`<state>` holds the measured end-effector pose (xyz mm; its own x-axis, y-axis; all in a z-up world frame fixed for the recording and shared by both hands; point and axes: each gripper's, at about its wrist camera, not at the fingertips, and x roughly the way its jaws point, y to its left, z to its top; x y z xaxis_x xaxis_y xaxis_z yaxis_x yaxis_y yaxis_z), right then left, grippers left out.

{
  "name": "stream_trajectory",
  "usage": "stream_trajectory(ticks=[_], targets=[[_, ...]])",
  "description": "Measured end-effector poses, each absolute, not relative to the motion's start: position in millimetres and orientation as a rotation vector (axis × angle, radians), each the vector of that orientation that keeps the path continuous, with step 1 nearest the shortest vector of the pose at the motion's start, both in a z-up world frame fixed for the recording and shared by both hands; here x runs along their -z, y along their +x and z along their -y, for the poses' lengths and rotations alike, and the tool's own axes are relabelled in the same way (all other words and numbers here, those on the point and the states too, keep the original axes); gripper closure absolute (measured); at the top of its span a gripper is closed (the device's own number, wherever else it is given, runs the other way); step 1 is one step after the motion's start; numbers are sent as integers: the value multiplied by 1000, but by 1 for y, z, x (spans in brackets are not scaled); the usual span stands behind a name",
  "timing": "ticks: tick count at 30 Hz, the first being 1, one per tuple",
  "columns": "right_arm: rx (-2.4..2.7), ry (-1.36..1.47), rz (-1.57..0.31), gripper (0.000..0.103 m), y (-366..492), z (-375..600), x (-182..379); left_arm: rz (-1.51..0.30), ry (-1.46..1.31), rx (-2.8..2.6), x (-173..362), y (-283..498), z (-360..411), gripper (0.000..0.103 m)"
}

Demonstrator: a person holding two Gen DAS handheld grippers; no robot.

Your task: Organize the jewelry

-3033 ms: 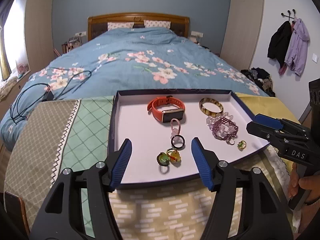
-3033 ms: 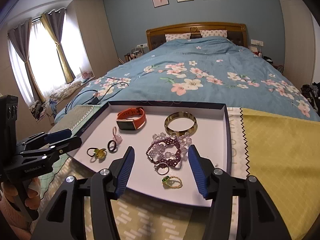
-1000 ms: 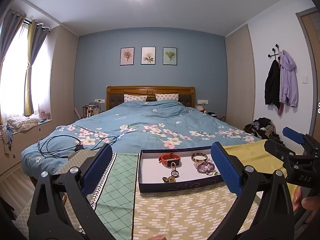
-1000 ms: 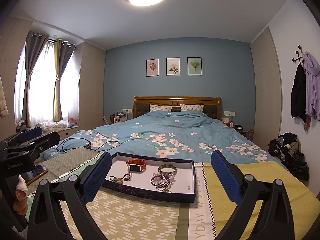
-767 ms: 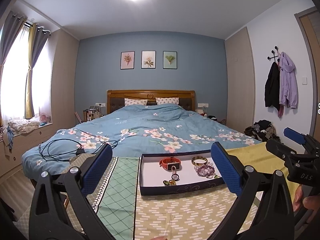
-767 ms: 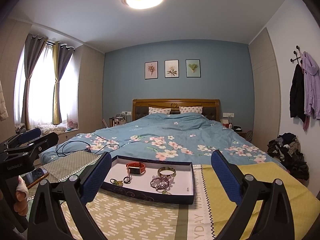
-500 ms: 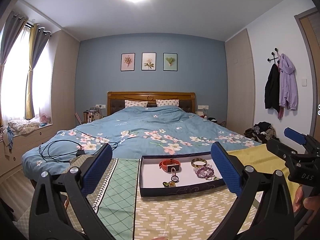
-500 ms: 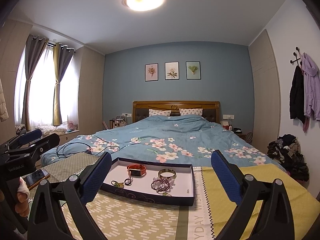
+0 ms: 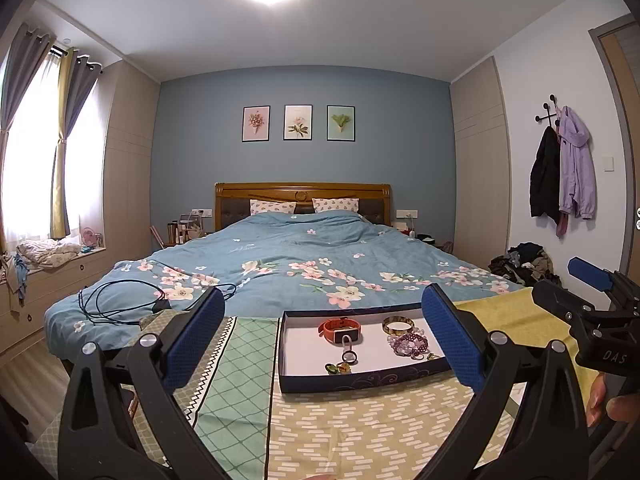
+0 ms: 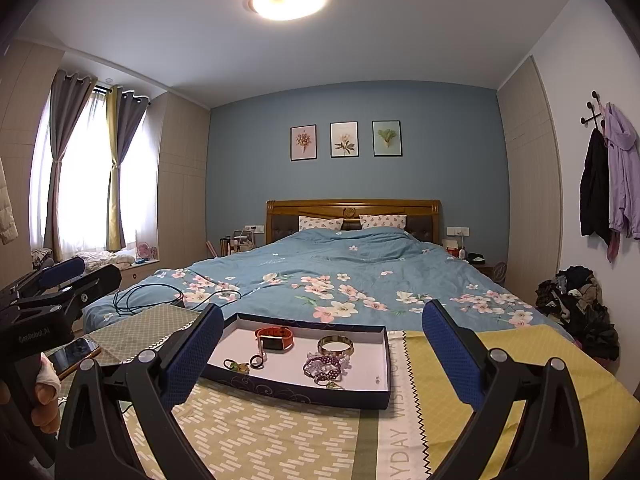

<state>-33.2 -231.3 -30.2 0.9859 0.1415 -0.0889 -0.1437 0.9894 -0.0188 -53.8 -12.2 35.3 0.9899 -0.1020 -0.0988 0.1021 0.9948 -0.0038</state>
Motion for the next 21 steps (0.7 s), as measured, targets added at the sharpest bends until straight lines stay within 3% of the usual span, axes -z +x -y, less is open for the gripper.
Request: stream_trajectory(ticks=[21], targets=[[-152, -15, -110, 7, -29, 233, 33, -104, 3, 98, -37, -52, 14, 6]])
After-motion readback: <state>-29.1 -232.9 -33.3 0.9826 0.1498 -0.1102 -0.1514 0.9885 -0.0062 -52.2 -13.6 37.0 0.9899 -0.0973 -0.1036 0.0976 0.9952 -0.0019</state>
